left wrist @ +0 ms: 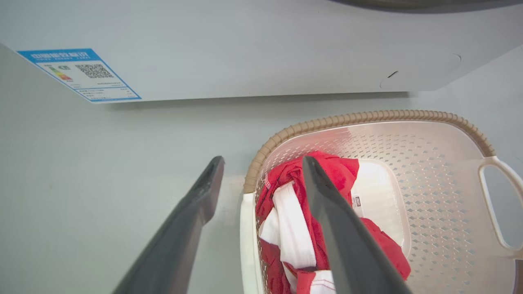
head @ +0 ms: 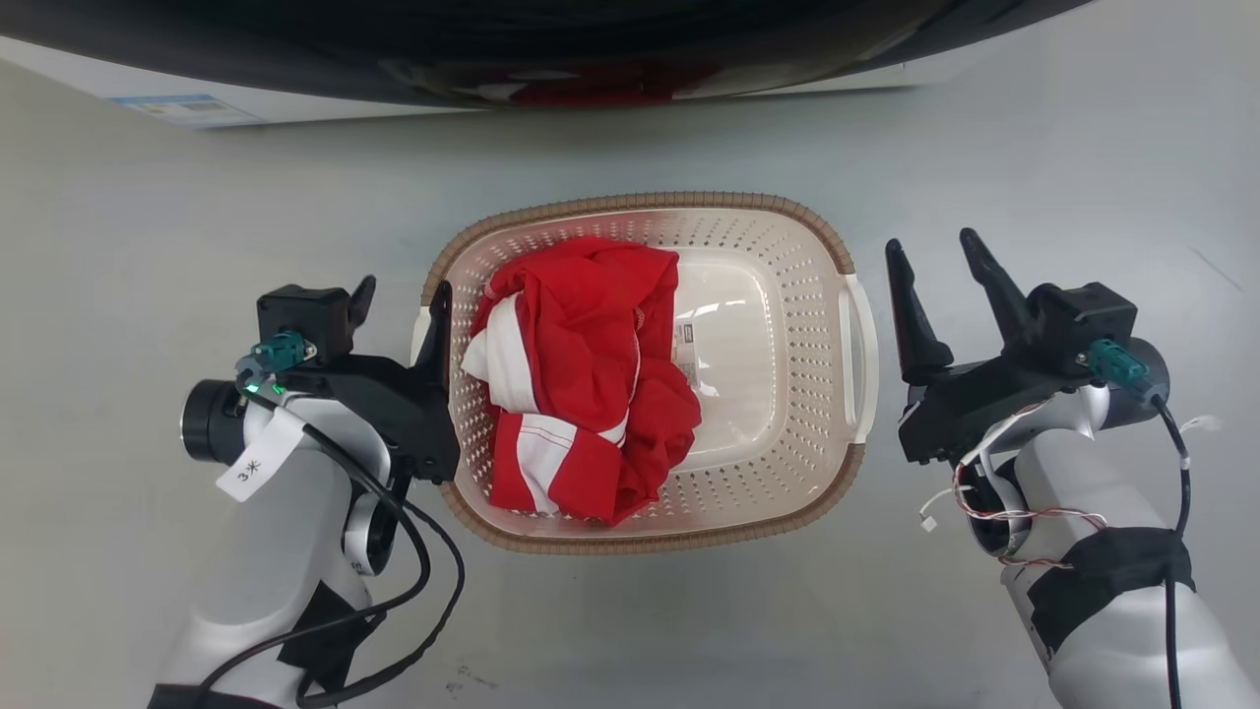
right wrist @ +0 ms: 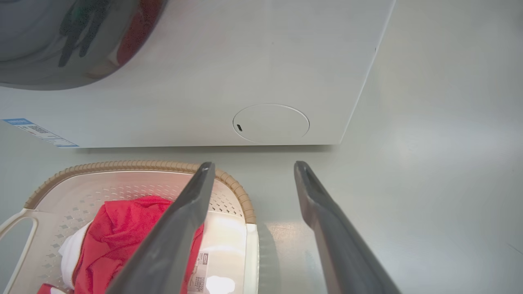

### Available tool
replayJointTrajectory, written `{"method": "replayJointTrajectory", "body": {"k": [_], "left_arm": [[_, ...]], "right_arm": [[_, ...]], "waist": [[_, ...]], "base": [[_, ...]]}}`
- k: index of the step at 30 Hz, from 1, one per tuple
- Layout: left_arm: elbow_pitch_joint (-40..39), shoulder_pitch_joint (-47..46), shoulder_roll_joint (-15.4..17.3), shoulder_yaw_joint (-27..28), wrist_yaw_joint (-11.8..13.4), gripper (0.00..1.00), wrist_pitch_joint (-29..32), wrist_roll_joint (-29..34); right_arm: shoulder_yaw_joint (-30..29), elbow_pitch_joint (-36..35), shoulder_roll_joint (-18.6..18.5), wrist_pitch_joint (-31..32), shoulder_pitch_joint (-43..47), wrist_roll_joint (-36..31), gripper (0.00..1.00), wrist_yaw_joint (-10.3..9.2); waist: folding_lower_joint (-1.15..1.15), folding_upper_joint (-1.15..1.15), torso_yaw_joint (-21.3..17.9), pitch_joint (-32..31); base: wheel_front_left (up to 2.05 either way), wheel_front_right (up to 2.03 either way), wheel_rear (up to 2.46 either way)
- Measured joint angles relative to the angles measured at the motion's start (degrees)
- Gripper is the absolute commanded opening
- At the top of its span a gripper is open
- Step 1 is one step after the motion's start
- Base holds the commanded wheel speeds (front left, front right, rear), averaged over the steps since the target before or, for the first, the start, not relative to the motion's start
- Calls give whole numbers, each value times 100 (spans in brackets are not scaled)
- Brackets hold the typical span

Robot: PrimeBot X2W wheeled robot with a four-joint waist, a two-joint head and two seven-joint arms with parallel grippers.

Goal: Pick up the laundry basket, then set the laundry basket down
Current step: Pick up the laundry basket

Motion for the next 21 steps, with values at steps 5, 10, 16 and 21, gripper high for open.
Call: {"method": "replayJointTrajectory", "body": {"k": [5,10,16,21], "left_arm": [[415,-79,-60,-5,-104,100,24,-54],[820,-81,-109,-82,-237,100,74,-85],[1213,-114,-155,-88,-256,100,131,-118],[1446,-353,-207,-79,-298,100,131,-223]], "right_arm": [[109,350,35,-4,-55,-60,100,23],[157,681,70,-5,-53,-100,100,29],[319,957,114,-7,-46,-194,100,73],[304,1183,121,-8,-89,-190,100,122]], "waist": [[0,0,-34,153],[0,0,-66,274],[0,0,-73,413],[0,0,-60,550]], "base": [[0,0,0],[0,0,0],[0,0,0],[0,0,0]]}}
